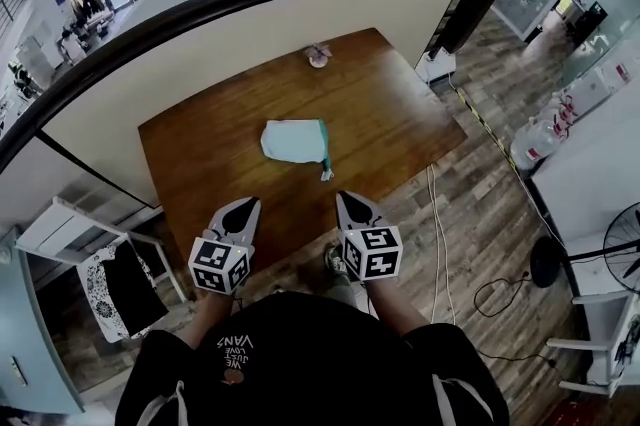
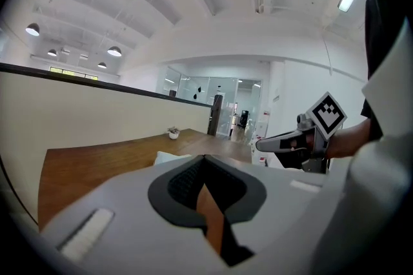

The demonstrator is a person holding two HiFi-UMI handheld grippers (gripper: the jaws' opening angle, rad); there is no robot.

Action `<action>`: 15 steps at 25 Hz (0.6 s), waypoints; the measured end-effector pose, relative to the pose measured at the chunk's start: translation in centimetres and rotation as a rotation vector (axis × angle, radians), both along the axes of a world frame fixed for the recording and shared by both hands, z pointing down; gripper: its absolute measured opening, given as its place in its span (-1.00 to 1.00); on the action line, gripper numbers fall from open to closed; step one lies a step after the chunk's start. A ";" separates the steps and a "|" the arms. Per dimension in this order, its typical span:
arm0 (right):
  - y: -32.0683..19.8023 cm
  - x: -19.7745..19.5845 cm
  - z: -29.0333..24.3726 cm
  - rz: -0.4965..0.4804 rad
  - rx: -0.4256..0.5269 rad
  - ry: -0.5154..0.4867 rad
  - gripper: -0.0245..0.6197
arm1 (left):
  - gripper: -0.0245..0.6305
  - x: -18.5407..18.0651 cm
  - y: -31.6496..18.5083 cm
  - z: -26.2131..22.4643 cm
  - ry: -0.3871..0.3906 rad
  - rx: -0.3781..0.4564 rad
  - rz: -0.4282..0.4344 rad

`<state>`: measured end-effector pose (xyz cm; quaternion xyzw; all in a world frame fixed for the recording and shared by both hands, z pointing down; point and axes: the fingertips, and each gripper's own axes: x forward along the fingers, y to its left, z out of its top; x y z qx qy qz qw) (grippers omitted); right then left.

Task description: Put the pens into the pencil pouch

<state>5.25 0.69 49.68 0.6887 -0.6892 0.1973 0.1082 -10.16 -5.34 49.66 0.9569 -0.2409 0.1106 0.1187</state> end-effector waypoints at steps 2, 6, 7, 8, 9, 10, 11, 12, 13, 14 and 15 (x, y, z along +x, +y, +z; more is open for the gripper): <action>0.4 -0.6 0.1 0.001 -0.001 -0.001 -0.89 | -0.89 -0.1 0.4 0.0 0.000 0.001 0.014; 1.2 -1.7 0.3 -0.003 -0.009 0.009 -0.89 | -0.89 -0.3 1.0 0.2 0.001 0.004 0.039; 1.3 -1.9 0.4 -0.004 -0.009 0.010 -0.89 | -0.89 -0.3 1.2 0.3 0.003 0.005 0.046; 1.5 -2.0 0.5 -0.003 -0.010 0.011 -0.89 | -0.89 -0.2 1.3 0.3 0.006 0.005 0.053; 1.7 -2.1 0.6 -0.002 -0.010 0.011 -0.89 | -0.89 -0.2 1.4 0.3 0.009 0.005 0.059; 1.8 -2.2 0.6 0.000 -0.011 0.011 -0.89 | -0.89 -0.1 1.6 0.3 0.010 0.006 0.064; 1.9 -2.2 0.6 0.003 -0.011 0.011 -0.89 | -0.89 -0.1 1.6 0.2 0.011 0.006 0.067; 2.0 -2.3 0.6 0.005 -0.012 0.011 -0.89 | -0.89 -0.1 1.7 0.2 0.012 0.006 0.069; 2.1 -2.3 0.7 0.006 -0.013 0.011 -0.89 | -0.89 -0.1 1.8 0.2 0.014 0.006 0.070; 2.1 -2.4 0.7 0.006 -0.014 0.011 -0.89 | -0.89 -0.1 1.8 0.1 0.015 0.005 0.071; 2.2 -2.4 0.7 0.005 -0.014 0.011 -0.89 | -0.89 -0.1 1.9 0.2 0.017 0.004 0.071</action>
